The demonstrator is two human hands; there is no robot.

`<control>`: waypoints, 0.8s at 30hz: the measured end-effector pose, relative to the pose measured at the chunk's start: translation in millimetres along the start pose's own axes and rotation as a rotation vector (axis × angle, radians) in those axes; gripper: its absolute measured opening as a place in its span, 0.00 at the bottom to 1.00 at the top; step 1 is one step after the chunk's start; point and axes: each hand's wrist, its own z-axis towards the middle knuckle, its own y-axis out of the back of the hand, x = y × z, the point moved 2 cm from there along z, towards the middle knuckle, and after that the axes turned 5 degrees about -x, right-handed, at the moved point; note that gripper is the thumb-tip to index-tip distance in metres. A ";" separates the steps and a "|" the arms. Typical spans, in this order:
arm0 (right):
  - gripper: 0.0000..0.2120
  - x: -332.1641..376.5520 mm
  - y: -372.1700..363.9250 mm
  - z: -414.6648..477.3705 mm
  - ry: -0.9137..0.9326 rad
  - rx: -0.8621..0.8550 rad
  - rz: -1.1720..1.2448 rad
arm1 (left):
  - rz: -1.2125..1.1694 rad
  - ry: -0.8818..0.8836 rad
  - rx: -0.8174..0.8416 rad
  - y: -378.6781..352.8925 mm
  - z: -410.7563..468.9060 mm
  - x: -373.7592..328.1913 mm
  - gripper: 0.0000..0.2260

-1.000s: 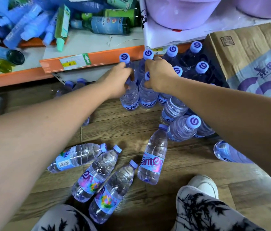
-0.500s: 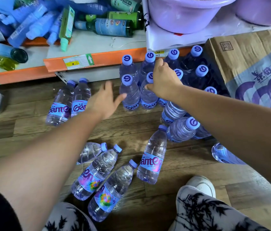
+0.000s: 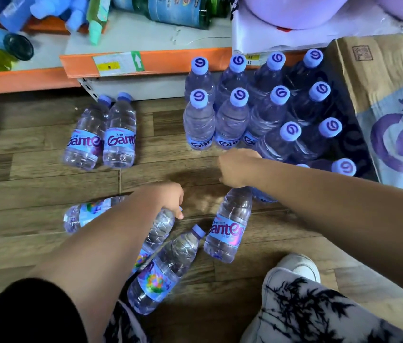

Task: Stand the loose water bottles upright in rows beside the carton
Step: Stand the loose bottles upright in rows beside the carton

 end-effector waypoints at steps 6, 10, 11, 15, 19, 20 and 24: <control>0.14 -6.9 -17.6 18.6 0.053 0.257 -0.165 | 0.045 -0.005 0.048 0.5 2.8 9.3 0.22; 0.16 -10.6 -31.1 28.5 0.124 0.397 -0.313 | 0.044 0.014 0.082 1.7 7.6 10.3 0.22; 0.16 -10.2 -31.7 27.8 0.123 0.422 -0.353 | 0.050 0.018 0.096 1.5 8.5 10.0 0.22; 0.19 -6.6 -27.4 23.4 0.128 0.461 -0.457 | 0.103 0.009 0.117 5.8 6.6 9.2 0.21; 0.16 -10.4 -16.0 28.8 0.153 0.531 -0.328 | 0.075 -0.027 0.067 18.1 -5.0 7.7 0.20; 0.17 -12.4 -12.4 30.0 0.145 0.549 -0.224 | 0.065 -0.042 0.038 22.3 -8.4 6.3 0.20; 0.22 -13.1 2.7 20.6 0.000 0.635 0.417 | 0.067 -0.105 -0.067 43.0 -24.8 -6.4 0.19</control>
